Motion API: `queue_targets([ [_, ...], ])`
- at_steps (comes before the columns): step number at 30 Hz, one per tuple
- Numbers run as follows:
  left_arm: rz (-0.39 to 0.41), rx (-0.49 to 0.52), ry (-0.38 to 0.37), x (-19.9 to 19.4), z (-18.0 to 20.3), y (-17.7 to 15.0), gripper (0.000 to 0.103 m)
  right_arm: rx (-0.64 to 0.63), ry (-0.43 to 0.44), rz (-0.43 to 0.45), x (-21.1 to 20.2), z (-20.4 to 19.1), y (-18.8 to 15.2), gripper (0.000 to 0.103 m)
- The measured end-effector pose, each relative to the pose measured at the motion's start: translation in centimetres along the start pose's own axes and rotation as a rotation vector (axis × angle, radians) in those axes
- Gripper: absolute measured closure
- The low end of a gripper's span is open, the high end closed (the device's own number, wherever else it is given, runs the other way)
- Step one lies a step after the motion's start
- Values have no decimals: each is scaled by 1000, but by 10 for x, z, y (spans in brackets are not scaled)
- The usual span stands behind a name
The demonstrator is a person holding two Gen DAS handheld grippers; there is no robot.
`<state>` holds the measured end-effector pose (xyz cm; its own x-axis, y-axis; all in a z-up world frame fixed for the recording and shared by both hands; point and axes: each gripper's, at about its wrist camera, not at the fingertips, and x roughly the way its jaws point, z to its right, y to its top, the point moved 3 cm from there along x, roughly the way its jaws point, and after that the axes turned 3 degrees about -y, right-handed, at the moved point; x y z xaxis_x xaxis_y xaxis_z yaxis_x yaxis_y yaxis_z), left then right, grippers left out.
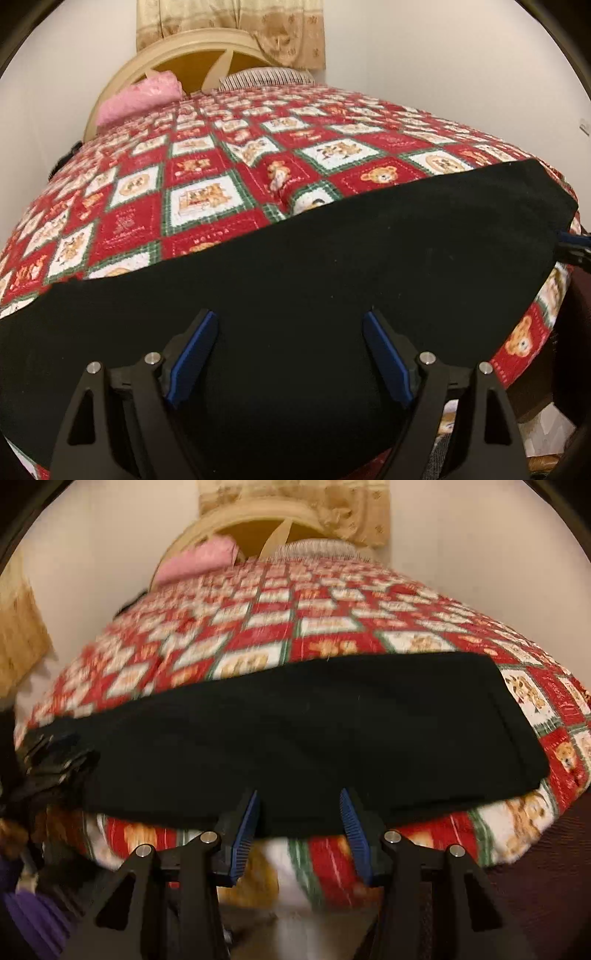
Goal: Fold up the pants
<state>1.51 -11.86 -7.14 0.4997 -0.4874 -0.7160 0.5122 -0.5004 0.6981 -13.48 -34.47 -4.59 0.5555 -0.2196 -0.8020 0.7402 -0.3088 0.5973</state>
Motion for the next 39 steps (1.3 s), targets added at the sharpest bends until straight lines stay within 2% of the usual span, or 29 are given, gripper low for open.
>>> queue_targets([
  [3,2,23,11,-6,4,-8,18,-21,5,-32,-5,4,-14,55],
  [6,11,62,33,-11,10,-19,17,20,28,-29,-14,8,-12,55],
  [11,21,91,59,-16,18,-29,17,77,138,137,-39,-1,9,55],
  [12,21,94,61,-16,18,-29,17,65,142,155,-39,-7,14,55],
  [14,16,73,42,-22,16,-27,17,56,163,123,-30,-17,17,55],
  [17,25,42,12,-24,11,-28,17,157,204,105,-23,-10,8,55],
  [20,32,59,25,-22,14,-30,16,274,190,132,-22,14,-10,55],
  [22,30,61,30,-20,15,-30,15,355,215,136,-19,29,-19,55],
  [24,30,51,26,-19,14,-29,15,398,242,133,-17,36,-21,55],
  [27,29,47,26,-20,13,-29,15,410,253,189,-19,40,-17,55],
  [29,25,48,30,-20,14,-29,15,438,236,156,-11,43,-14,55],
  [31,24,46,32,-19,14,-29,15,469,237,159,-10,44,-15,55],
  [35,23,40,32,-19,14,-29,14,448,189,163,-9,36,-13,55],
  [39,22,38,28,-19,13,-29,14,524,62,227,-19,59,-8,57],
])
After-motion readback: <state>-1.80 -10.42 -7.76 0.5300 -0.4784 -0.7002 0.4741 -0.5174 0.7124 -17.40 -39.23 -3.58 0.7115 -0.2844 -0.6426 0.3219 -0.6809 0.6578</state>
